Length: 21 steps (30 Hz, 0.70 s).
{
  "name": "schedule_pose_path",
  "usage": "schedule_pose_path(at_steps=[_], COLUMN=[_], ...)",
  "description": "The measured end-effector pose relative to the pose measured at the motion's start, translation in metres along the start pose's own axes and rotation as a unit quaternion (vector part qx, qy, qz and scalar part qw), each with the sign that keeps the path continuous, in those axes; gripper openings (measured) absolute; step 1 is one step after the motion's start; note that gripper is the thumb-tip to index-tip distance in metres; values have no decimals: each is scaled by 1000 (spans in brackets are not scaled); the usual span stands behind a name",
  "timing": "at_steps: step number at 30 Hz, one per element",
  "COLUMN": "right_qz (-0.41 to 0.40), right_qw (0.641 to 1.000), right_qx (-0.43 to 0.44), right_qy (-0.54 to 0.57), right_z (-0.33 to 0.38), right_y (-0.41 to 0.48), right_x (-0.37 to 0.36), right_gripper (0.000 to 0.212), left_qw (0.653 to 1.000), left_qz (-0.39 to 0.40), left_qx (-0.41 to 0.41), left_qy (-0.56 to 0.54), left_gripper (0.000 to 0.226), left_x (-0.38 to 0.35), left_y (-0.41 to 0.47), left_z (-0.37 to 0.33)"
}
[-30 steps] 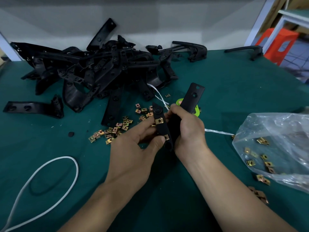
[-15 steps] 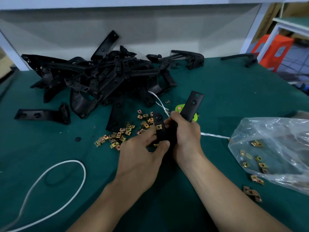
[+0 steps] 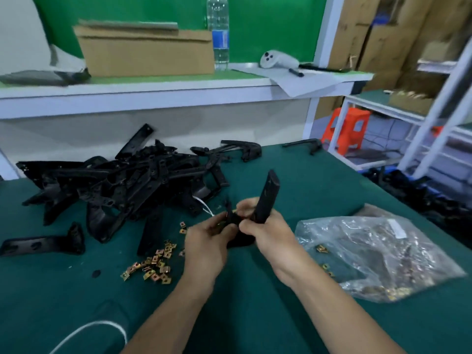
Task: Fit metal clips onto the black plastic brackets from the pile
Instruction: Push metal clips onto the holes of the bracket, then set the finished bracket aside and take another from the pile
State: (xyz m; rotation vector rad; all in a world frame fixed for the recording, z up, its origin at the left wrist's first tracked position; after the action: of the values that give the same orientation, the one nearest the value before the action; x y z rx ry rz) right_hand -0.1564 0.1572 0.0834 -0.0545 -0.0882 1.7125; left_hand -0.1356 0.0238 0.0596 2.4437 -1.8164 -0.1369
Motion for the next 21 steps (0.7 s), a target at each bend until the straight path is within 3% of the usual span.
schedule_pose_path(at_steps=[6,10,13,16,19,21], right_qz=[-156,-171,-215,-207,-273,-346], right_qw=[987,978,949,923,886,858], right_qx=[5,-74,-99,-151,-114,-77], right_qy=[-31,98,209,287,356,373], right_z=[23,3,-16,-31,-10,10], right_y=[-40,-75,-104,-114,-90,-73], right_x=[120,205,264,310,374,420], right_gripper=[31,28,30,22,12,21], left_qw=[991,978,955,931,913,883], left_qz=[116,193,272,320,333,331], left_qx=[59,80,112,147,234,311], left_qy=[-39,-17,48,100,-12,-119], left_gripper=[20,15,20,25,25,28], left_x=[-111,-205,-270,-332,-398,-433], left_y=[-8,-35,-55,-64,-49,-38], left_z=[-22,-24,-19,-16,-32,-51])
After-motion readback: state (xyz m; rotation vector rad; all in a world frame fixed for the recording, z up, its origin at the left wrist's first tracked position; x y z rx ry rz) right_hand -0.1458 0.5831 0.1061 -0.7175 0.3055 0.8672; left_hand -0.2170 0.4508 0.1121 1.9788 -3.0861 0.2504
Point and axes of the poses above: each hand's wrist, its own y-axis towards the middle knuckle, its own x-axis out of the back of the hand, z = x × y, the point moved 7 cm from there along y, towards the middle knuckle, and after that the axes turned 5 degrees about -x, right-handed, at the moved point
